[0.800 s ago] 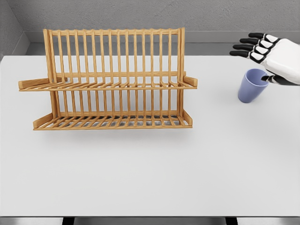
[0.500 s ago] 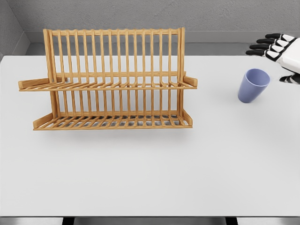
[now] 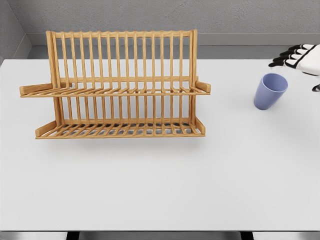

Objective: Right arm put cup on second shelf

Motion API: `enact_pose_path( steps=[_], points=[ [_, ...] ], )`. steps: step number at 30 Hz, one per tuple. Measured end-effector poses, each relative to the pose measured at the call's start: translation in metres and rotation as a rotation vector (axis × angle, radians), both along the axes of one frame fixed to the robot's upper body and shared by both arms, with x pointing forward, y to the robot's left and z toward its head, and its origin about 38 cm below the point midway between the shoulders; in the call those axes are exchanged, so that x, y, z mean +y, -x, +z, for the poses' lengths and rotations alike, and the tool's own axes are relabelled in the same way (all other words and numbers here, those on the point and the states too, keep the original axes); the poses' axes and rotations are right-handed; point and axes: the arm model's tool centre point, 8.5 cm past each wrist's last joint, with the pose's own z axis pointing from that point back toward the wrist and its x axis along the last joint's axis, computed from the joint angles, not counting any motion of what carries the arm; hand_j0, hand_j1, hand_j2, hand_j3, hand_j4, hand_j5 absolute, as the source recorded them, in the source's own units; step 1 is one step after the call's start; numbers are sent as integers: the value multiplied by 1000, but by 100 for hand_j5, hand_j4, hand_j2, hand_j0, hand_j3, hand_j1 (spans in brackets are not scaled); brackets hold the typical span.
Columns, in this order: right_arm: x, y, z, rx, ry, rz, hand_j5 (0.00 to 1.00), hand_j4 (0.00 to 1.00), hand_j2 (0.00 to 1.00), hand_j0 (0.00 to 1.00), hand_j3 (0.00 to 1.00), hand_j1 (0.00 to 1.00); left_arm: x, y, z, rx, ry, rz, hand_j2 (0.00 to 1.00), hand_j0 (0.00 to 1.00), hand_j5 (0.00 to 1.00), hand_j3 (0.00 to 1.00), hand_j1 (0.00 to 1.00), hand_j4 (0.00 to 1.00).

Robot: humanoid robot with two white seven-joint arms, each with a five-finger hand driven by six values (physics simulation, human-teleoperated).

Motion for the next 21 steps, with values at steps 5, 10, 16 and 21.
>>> enact_pose_path(
  steps=[5,10,16,21],
  points=[
    [3,-23,14,-30,-40,-18,100,100,100,100,100,100,0,0,0,0,0,0,100,100,100,100,100,100],
    [5,-49,-21,65,-66,-54,100,100,100,100,100,100,0,0,0,0,0,0,100,100,100,100,100,100],
    [-5,-62,-40,118,-87,-112,100,100,100,100,100,100,0,0,0,0,0,0,100,100,100,100,100,100],
    [-9,-68,-51,149,-99,-139,100,100,100,100,100,100,0,0,0,0,0,0,100,100,100,100,100,100]
  ],
)
